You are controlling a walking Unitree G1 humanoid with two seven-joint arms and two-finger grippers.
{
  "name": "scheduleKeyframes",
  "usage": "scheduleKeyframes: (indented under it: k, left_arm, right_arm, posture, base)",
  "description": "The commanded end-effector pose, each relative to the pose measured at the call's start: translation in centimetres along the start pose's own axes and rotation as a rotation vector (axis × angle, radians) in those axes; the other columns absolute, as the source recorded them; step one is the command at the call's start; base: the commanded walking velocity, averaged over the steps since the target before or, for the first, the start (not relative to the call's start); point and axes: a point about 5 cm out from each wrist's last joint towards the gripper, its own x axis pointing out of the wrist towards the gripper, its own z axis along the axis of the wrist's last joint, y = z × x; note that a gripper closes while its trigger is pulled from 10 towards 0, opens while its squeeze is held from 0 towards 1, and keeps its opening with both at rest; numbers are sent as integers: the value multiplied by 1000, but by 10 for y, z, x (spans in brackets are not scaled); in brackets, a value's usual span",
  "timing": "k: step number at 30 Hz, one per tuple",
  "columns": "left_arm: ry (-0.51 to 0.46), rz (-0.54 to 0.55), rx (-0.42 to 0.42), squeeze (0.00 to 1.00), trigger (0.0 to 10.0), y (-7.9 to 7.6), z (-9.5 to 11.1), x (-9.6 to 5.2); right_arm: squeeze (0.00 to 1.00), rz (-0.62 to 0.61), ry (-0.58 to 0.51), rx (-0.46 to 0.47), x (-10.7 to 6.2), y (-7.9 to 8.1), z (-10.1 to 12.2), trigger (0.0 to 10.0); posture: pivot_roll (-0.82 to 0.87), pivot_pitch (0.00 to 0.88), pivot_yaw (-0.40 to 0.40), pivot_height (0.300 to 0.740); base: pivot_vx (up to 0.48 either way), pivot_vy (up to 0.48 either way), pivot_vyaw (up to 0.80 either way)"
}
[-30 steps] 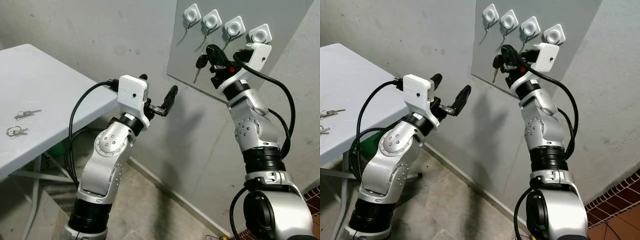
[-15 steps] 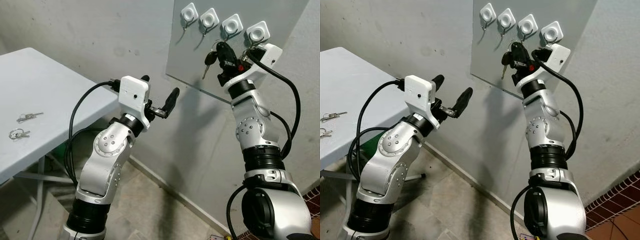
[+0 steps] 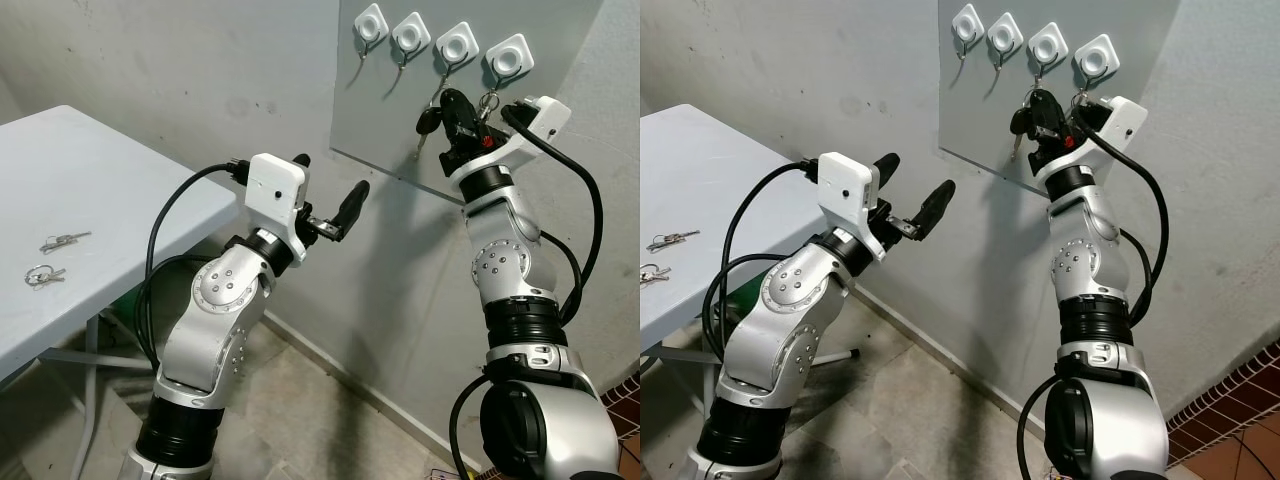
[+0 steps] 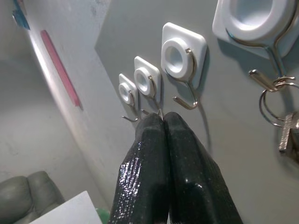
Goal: Hang keys on a hook
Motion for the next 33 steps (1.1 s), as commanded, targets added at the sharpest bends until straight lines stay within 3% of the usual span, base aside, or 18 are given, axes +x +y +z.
scheduleKeyframes:
  k: [1,20,33]
  left_arm:
    - [-11,-17,11,0,10000,-2,4,1]
    - [-15,-10,8,0,10000,-3,5,0]
    - [-12,-2,7,0,10000,-3,5,-2]
  right_arm:
    - [0,52,-31,1,7,11,9,10000]
    - [0,62,-44,53,28,19,13,10000]
    - [0,-50,-41,132,34,5,12,10000]
  posture:
    - [45,0,20,740]
    - [61,0,4,740]
    - [67,0,0,740]
  base:
    - [0,0,0]
    - [0,0,0]
    - [0,0,0]
